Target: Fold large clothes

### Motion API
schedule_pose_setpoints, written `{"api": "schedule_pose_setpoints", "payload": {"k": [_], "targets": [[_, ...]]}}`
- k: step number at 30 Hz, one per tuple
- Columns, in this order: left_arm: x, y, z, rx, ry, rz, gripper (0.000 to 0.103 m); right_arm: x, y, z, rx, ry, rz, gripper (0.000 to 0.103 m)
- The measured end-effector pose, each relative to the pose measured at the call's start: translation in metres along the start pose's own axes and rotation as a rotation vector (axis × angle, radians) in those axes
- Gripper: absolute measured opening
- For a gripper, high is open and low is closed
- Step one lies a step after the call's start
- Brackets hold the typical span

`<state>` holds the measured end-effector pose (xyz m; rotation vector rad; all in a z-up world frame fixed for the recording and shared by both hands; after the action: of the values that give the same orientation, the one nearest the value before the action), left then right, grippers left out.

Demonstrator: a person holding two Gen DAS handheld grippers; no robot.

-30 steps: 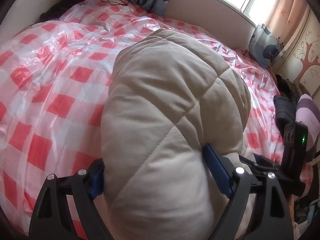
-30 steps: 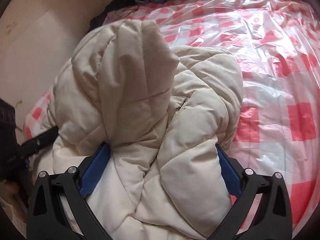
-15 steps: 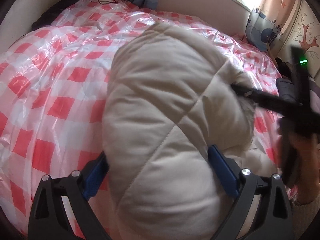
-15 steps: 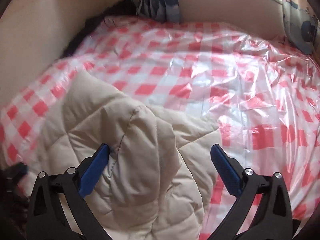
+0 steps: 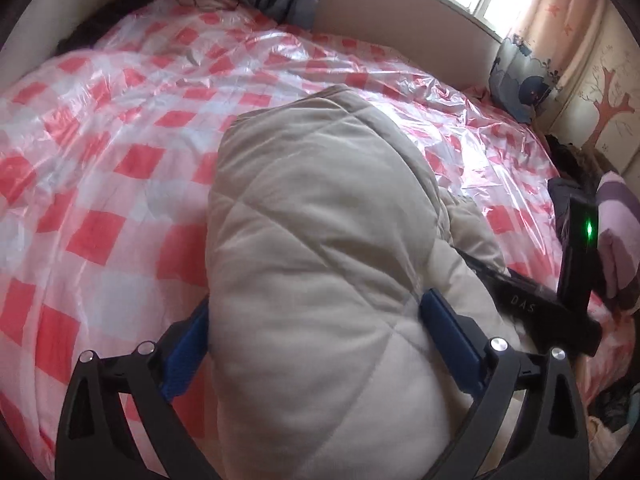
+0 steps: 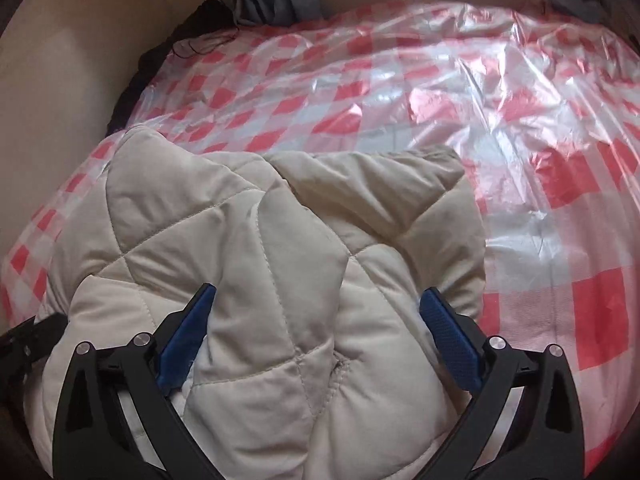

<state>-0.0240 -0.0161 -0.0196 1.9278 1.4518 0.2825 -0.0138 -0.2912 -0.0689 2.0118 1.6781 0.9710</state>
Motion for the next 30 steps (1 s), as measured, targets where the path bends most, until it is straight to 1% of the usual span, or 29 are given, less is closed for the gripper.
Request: {"api": "schedule_pose_setpoints", "payload": {"k": [1, 2, 4, 5, 6, 7, 8, 9, 10, 11, 12, 13, 14, 15, 16, 17, 19, 20, 21, 22, 23, 24, 25, 26, 28, 30], "targets": [[-0.003, -0.01, -0.01, -0.043, 0.03, 0.025, 0.094, 0.01, -0.006, -0.006, -0.037, 0.017, -0.023, 0.096], [-0.001, -0.015, -0.02, -0.082, 0.048, 0.027, 0.093, 0.022, -0.007, -0.01, -0.072, 0.039, -0.054, 0.096], [0.014, -0.006, -0.029, -0.112, 0.074, -0.009, 0.092, 0.044, -0.001, -0.01, -0.112, 0.1, -0.106, 0.096], [0.022, 0.004, -0.032, -0.125, 0.115, -0.016, 0.091, 0.058, 0.007, -0.002, -0.121, 0.125, -0.119, 0.096], [0.028, 0.014, -0.034, -0.14, 0.172, 0.006, 0.089, 0.067, 0.012, 0.006, -0.113, 0.116, -0.126, 0.096], [0.031, 0.022, -0.031, -0.125, 0.231, 0.049, 0.089, 0.074, 0.016, 0.019, -0.072, 0.093, -0.125, 0.096], [0.033, 0.028, -0.019, -0.053, 0.262, 0.085, 0.089, 0.075, 0.02, 0.035, 0.001, 0.086, -0.117, 0.096], [0.04, 0.03, -0.006, 0.024, 0.242, 0.073, 0.089, 0.072, 0.024, 0.045, 0.052, 0.082, -0.109, 0.096], [0.049, 0.03, -0.001, 0.042, 0.189, 0.01, 0.092, 0.069, 0.026, 0.05, 0.083, 0.061, -0.129, 0.096], [0.055, 0.029, 0.002, 0.059, 0.157, -0.028, 0.093, 0.065, 0.023, 0.05, 0.105, 0.048, -0.158, 0.096], [0.053, 0.027, 0.004, 0.064, 0.137, -0.023, 0.094, 0.057, 0.023, 0.049, 0.146, 0.056, -0.173, 0.096], [0.05, 0.023, 0.003, 0.047, 0.132, -0.004, 0.095, 0.047, 0.022, 0.045, 0.183, 0.067, -0.155, 0.096], [0.046, 0.02, 0.002, 0.025, 0.141, 0.01, 0.095, 0.041, 0.025, 0.036, 0.207, 0.066, -0.124, 0.096], [0.044, 0.018, 0.001, 0.002, 0.158, 0.01, 0.096, 0.041, 0.033, 0.022, 0.178, 0.044, -0.122, 0.096], [0.045, 0.017, 0.001, -0.012, 0.169, 0.0, 0.096, 0.048, 0.043, 0.005, 0.108, 0.037, -0.139, 0.096], [0.043, 0.016, 0.002, -0.017, 0.174, -0.006, 0.096, 0.056, 0.055, -0.009, 0.04, 0.07, -0.137, 0.096], [0.04, 0.015, 0.001, -0.028, 0.185, -0.002, 0.096, 0.074, 0.077, -0.021, -0.032, 0.165, -0.088, 0.096], [0.039, 0.014, 0.001, -0.032, 0.195, 0.005, 0.096, 0.081, 0.088, -0.015, -0.035, 0.215, -0.05, 0.096], [0.037, 0.015, 0.001, -0.035, 0.2, 0.01, 0.096, 0.086, 0.095, 0.003, -0.002, 0.271, 0.001, 0.096], [0.037, 0.015, 0.002, -0.04, 0.204, 0.012, 0.096, 0.086, 0.098, 0.032, 0.045, 0.288, 0.063, 0.096], [0.038, 0.015, 0.002, -0.047, 0.209, 0.01, 0.096, 0.081, 0.095, 0.062, 0.087, 0.238, 0.097, 0.096], [0.039, 0.015, 0.001, -0.063, 0.194, -0.003, 0.096, 0.072, 0.085, 0.102, 0.138, 0.161, 0.099, 0.096], [0.039, 0.016, 0.003, -0.062, 0.166, -0.008, 0.096, 0.059, 0.072, 0.135, 0.19, 0.188, 0.155, 0.096], [0.038, 0.018, 0.01, -0.048, 0.187, 0.01, 0.096, 0.047, 0.071, 0.145, 0.182, 0.204, 0.212, 0.095], [0.034, 0.016, 0.016, -0.049, 0.204, 0.024, 0.098, 0.05, 0.071, 0.143, 0.174, 0.18, 0.176, 0.095], [0.034, 0.012, 0.011, -0.065, 0.192, 0.031, 0.098, 0.051, 0.073, 0.136, 0.207, 0.17, 0.139, 0.095]]}}
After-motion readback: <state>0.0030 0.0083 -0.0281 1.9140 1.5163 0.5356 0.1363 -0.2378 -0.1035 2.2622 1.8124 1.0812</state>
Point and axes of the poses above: each gripper's, at about its wrist camera, not at the fingertips, and z roughly the way its jaws point, x to its left, y to its top, the point moved 2 cm from there along z, roughly the way its jaws point
